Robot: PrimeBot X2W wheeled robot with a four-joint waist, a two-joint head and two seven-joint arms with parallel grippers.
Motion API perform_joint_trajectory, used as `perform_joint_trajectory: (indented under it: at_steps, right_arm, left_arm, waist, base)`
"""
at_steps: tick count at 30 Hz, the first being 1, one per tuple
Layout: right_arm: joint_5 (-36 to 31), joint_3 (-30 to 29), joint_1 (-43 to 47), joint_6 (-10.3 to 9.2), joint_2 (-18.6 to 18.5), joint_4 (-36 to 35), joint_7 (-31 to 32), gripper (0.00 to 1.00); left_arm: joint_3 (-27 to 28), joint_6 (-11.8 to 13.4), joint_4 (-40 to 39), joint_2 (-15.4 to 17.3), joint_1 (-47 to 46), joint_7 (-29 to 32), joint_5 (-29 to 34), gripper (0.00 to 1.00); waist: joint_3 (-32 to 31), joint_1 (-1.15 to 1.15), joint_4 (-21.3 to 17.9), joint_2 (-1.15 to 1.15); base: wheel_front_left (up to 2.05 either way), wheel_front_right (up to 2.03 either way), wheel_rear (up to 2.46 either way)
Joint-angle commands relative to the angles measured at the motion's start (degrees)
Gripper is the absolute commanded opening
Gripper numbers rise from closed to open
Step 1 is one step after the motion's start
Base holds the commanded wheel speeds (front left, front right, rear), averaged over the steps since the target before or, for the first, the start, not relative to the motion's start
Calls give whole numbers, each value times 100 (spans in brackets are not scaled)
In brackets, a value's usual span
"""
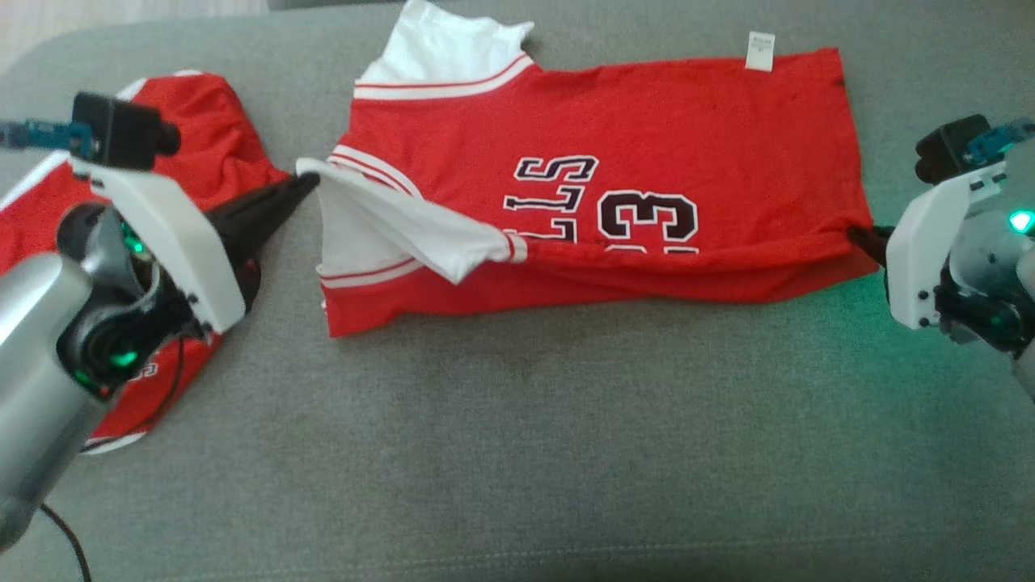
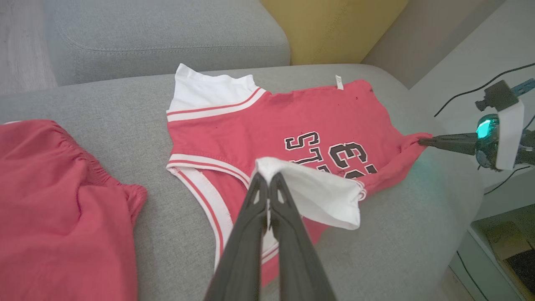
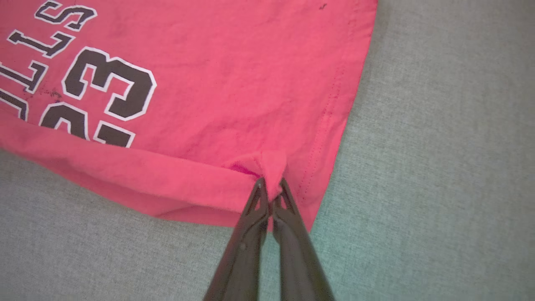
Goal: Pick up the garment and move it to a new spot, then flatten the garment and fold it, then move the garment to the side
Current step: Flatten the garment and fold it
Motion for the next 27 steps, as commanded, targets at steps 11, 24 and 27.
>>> perform_joint_trajectory:
  at_steps: [11, 24, 27]
  right_arm:
    - [-235, 152, -617, -5, 253, 355, -674, 86]
    - [-772, -367, -837, -5, 710, 1370, -2655, 100]
    - [-777, -759, -696, -5, 899, 1558, -3421, 100]
  left_arm:
    - [-33, -35, 772, -296, -1007, 16, 427, 0]
    - [467, 496, 2095, -934, -1276, -1472, 653, 100]
    - [764, 645, 2206, -1109, -1037, -2095, 481, 100]
  waist:
    - [469, 0, -123, 0]
    - [395, 0, -124, 0]
    - [218, 0, -100, 0]
  base:
    - [0, 0, 0]
    - [0, 0, 0]
    - [0, 0, 0]
